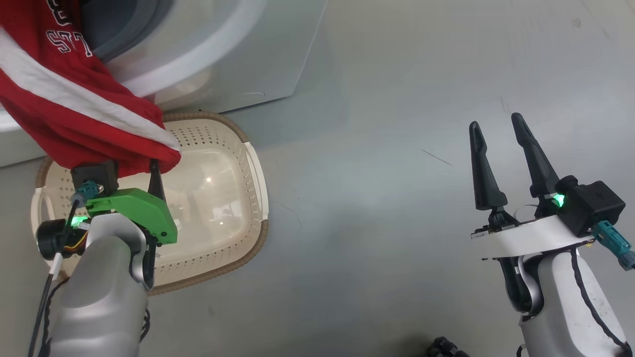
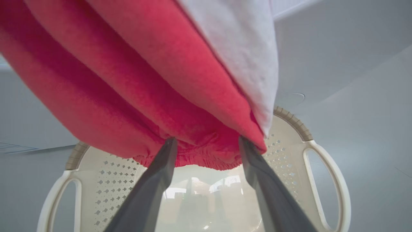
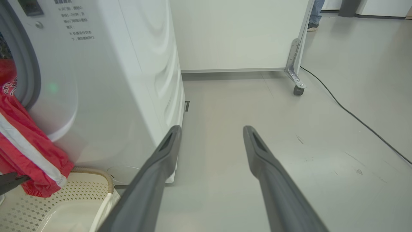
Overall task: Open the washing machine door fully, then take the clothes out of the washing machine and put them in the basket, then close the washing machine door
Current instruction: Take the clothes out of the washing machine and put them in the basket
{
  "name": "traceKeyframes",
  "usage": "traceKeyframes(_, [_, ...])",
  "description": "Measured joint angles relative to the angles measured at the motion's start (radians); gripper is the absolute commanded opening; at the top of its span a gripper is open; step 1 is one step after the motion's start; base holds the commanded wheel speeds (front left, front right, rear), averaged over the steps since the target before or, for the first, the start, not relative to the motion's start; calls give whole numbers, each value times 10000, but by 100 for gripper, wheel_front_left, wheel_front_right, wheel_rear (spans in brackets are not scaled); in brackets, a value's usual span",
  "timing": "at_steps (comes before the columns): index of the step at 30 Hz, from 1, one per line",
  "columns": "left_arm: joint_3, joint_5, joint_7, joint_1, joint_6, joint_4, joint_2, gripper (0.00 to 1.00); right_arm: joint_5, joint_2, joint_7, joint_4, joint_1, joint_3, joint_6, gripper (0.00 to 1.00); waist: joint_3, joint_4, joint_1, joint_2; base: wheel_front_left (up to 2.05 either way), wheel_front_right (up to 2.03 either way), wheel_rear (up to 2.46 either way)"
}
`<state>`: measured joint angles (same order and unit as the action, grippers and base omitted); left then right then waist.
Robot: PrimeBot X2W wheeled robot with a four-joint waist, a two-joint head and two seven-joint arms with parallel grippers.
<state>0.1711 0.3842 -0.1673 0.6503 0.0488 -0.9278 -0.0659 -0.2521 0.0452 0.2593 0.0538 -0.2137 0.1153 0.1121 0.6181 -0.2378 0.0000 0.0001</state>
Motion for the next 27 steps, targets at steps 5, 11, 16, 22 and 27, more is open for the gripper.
traceKeyframes(5, [-15, 33, -640, -76, -109, -25, 130, 100, 56, 2, 0, 153, 13, -92, 0, 100, -333, 174, 0, 0, 0, 0, 0])
traceKeyframes(11, [-12, 105, -851, -393, -236, 291, 196, 100, 167, 6, 0, 274, 185, -217, 0, 100, -767, 521, 0, 0, 0, 0, 0])
traceKeyframes(16, [73, 100, -894, -771, -370, 968, 259, 100, 349, 109, 0, 493, 437, -268, 2, 100, -1282, 951, 0, 0, 0, 0, 0])
traceKeyframes(22, [52, -188, -892, -1080, -366, 2706, 305, 100, 456, 190, 0, 654, 746, -334, 2, 100, -1882, 1400, 0, 0, 0, 0, 0])
traceKeyframes(27, [88, -430, -892, -1798, -366, 3480, 322, 100, 589, 205, 0, 878, 1024, -313, 4, 100, -2430, 1750, 0, 0, 0, 0, 0])
